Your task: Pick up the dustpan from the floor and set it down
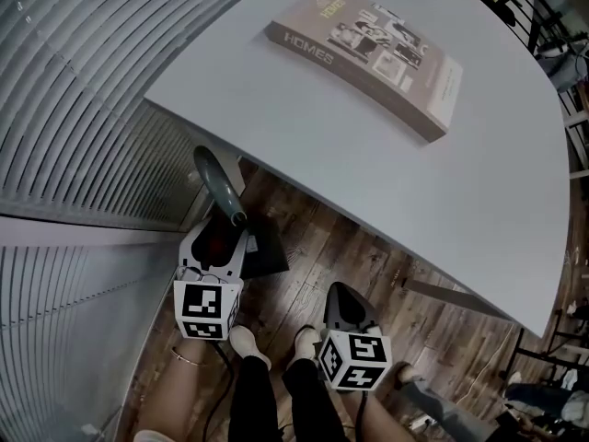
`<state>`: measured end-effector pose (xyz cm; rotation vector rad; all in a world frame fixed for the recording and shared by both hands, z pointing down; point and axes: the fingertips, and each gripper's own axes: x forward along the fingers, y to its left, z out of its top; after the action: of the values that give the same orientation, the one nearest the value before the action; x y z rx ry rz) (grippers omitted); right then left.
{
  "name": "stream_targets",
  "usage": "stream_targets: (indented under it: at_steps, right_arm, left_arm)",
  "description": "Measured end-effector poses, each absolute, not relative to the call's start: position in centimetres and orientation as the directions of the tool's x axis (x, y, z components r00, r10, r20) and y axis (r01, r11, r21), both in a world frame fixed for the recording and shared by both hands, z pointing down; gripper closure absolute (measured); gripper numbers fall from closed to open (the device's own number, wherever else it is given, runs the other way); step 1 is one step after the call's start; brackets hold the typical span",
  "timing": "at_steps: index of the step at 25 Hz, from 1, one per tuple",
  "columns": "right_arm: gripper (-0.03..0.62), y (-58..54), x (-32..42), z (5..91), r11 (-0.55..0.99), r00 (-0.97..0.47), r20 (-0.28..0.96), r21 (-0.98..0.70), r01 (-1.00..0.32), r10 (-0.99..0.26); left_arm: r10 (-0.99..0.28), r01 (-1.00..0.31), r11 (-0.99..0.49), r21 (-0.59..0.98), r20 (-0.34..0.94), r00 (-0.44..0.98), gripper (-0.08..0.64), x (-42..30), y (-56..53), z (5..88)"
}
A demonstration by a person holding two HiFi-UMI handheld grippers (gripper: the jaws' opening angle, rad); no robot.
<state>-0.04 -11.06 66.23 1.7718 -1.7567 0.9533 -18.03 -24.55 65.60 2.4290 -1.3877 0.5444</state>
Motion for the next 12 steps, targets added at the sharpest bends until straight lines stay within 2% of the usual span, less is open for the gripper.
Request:
stream_targets:
  at_steps: [12]
  right_arm:
    - [0.560,-10.0,1.1,67.1,-0.095,-0.037,0.762,-0.129,-0.987,-0.647]
  left_arm:
    - [-0.745,-0.846,-0.530,0.061,0.443,0.499,0.393,-16.7,-26.5,66.0]
